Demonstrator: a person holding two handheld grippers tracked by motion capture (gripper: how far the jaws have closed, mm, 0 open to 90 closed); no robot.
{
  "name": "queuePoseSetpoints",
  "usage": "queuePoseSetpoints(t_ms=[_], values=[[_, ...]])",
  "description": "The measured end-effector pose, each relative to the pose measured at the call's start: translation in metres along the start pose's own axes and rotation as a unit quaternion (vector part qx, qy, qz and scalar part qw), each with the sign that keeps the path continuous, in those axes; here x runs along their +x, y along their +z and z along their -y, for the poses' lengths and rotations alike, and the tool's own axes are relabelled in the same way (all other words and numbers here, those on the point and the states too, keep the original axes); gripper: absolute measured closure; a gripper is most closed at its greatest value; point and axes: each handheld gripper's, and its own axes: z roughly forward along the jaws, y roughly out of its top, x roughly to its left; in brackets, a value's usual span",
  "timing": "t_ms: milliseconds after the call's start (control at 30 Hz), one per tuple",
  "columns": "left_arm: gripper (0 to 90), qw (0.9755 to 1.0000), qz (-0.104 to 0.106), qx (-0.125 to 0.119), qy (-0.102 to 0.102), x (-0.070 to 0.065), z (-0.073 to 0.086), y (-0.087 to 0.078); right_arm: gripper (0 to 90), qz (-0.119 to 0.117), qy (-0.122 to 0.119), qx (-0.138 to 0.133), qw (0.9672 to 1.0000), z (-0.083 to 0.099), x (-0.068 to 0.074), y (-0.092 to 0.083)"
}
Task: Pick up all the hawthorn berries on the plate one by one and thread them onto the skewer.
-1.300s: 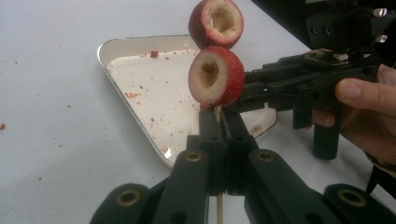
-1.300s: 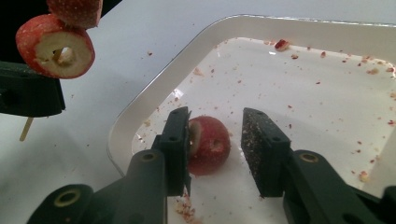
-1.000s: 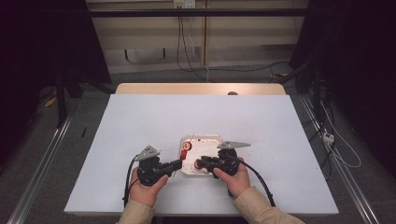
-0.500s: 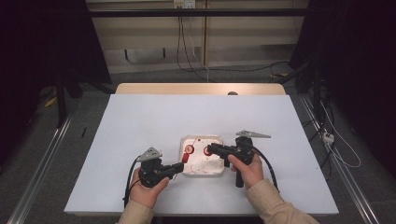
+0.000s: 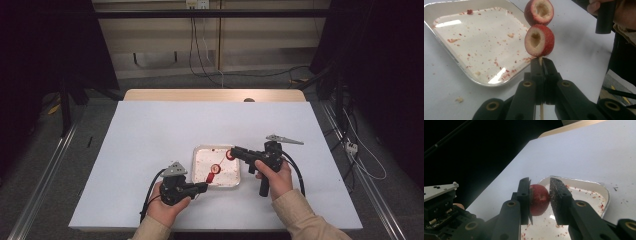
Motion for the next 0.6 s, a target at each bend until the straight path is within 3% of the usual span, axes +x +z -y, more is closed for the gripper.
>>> queuePoseSetpoints(t_ms=[600], values=[[88.9,0.9998,0.011,0.015,0.003,0.0003,0.0005,0.0032,72.0,-0.008,-0.006,0.008,0.9999,-0.0005,0.0016,0.0017]])
